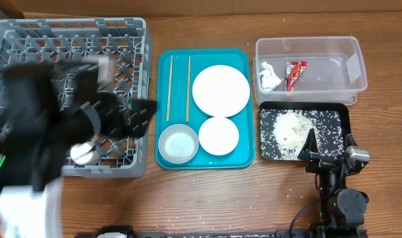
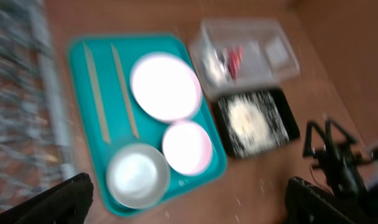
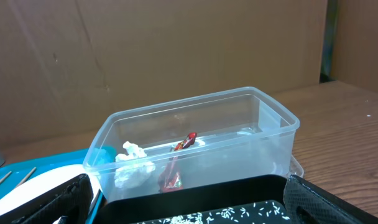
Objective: Sort waste into correct bins and load items into the dishwasher
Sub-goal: 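Reach the left gripper to the chopsticks on the teal tray and grasp them, then carry the chopsticks into the dish rack with the left gripper and release, then grasp the small pink-rimmed plate on the teal tray with the left gripper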
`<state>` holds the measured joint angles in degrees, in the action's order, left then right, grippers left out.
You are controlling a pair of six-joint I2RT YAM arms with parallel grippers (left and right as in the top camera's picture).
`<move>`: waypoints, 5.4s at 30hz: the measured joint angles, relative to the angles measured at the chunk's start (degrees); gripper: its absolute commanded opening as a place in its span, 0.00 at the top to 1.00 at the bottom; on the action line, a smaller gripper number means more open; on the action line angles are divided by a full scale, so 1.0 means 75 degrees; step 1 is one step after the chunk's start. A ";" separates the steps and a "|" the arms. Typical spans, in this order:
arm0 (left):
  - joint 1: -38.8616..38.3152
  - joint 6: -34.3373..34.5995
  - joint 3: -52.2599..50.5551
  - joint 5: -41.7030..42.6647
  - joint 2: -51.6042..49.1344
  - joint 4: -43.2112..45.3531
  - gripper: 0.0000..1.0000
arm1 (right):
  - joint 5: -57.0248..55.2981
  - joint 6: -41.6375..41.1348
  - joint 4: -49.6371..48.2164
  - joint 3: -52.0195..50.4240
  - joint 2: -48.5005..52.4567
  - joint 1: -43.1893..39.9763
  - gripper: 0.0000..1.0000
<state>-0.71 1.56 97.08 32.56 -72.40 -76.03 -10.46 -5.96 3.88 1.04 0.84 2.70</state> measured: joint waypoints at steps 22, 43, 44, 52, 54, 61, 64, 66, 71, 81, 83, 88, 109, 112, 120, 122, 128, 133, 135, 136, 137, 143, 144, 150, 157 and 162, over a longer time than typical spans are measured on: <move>-0.2602 0.3212 -0.0254 -0.4004 -0.7000 0.2707 0.63 | 0.0000 -0.0003 0.0003 0.0000 0.0000 -0.0006 0.00; -0.1515 0.2774 0.1900 -0.4243 -0.6350 0.0326 0.96 | 0.0000 -0.0003 0.0000 0.0000 0.0000 -0.0006 0.00; -0.1402 0.2716 0.1973 -0.4418 -0.6105 0.0230 0.96 | 0.0000 -0.0003 0.0006 0.0000 0.0000 -0.0006 0.00; -0.0423 0.1568 0.1993 -0.5799 -0.5336 -0.0405 0.96 | 0.0000 -0.0003 0.0003 0.0000 0.0000 -0.0006 0.00; -0.0184 0.1300 0.1801 -0.5913 -0.5351 -0.0353 0.96 | 0.0000 -0.0003 0.0003 0.0000 0.0000 -0.0006 0.00; 0.0006 0.0903 0.0962 -0.6030 -0.5362 0.0166 0.96 | 0.0000 0.0000 0.0006 0.0000 0.0000 -0.0006 0.00; 0.0006 0.0787 0.0507 -0.5904 -0.5377 0.0396 0.96 | 0.0000 -0.0003 0.0006 0.0000 0.0000 -0.0006 0.00; -0.0003 0.0764 0.0326 -0.5744 -0.5380 0.0603 0.96 | -0.0003 0.0003 0.0003 0.0000 0.0000 -0.0006 0.00; -0.0006 0.0554 -0.0498 -0.5167 -0.5380 0.1303 0.96 | 0.0000 0.0000 0.0003 0.0000 0.0000 -0.0006 0.00; 0.0038 0.0335 0.1037 -0.4599 -0.5450 -0.0420 0.00 | -0.0003 -0.0003 -0.0003 0.0000 -0.0015 -0.0006 0.00; -0.0187 0.0338 0.1655 -0.4322 -0.5447 -0.0431 0.00 | 0.0000 -0.0003 0.0006 0.0000 -0.0015 -0.0006 0.00; -0.0822 0.0329 0.1947 -0.3704 -0.5450 0.0023 0.61 | 0.0000 0.0003 0.0003 0.0000 -0.0015 -0.0006 0.00; -0.1754 0.1553 -0.2838 -0.4441 -0.5470 0.5814 0.66 | -0.0003 0.0000 0.0006 0.0000 -0.0015 -0.0006 0.00; -0.1760 0.1580 -0.3328 -0.4447 -0.5470 0.6207 0.62 | -0.0003 -0.0003 0.0003 0.0000 -0.0015 -0.0006 0.00; -0.1760 0.1609 -0.3383 -0.4424 -0.5319 0.5677 0.96 | 0.0003 -0.0003 0.0003 0.0000 -0.0015 -0.0006 0.00; -0.1760 0.1609 -0.2964 -0.4328 -0.5339 0.4724 0.96 | -0.0003 -0.0006 0.0000 0.0000 -0.0015 -0.0006 0.00; -0.1699 0.1504 0.0312 -0.4584 -0.5015 0.2005 0.96 | -0.0003 -0.0003 0.0000 0.0000 -0.0015 -0.0006 0.00; -0.1303 0.1428 0.1396 -0.5773 -0.4051 0.0280 0.96 | -0.0006 -0.0003 0.0000 0.0000 -0.0015 -0.0006 0.00; -0.1011 0.1428 0.1361 -0.5974 -0.4028 0.0117 0.96 | -0.0003 -0.0003 0.0000 0.0000 -0.0015 -0.0006 0.00; -0.0845 0.1425 0.1239 -0.6021 -0.4086 0.0219 0.96 | -0.0003 -0.0003 0.0003 0.0000 -0.0015 -0.0006 0.00; -0.0694 0.1381 0.1090 -0.6033 -0.4185 0.0318 0.96 | 0.0000 0.0000 0.0003 0.0000 -0.0015 -0.0006 0.00; -0.0396 0.0731 0.0373 -0.5455 -0.5240 0.0752 0.96 | 0.0000 -0.0003 0.0000 0.0000 -0.0015 -0.0006 0.00; -0.0408 0.0729 0.0306 -0.5388 -0.5438 0.0737 0.93 | -0.0003 -0.0006 0.0000 0.0000 -0.0015 -0.0006 0.00; -0.0408 0.0708 0.0297 -0.5190 -0.5820 0.0233 0.26 | 0.0000 -0.0003 0.0000 0.0000 -0.0015 -0.0006 0.00; -0.0478 0.0708 0.2468 -0.4319 -0.5219 -0.1172 0.13 | -0.0003 -0.0003 0.0000 0.0000 -0.0015 -0.0006 0.00; -0.0968 0.0560 0.2882 -0.2742 -0.4316 -0.1064 0.32 | -0.0003 -0.0003 0.0006 0.0000 -0.0015 -0.0006 0.00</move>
<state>-7.97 5.76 118.69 11.99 -104.77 -84.01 -10.48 -5.98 3.92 1.04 0.73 2.66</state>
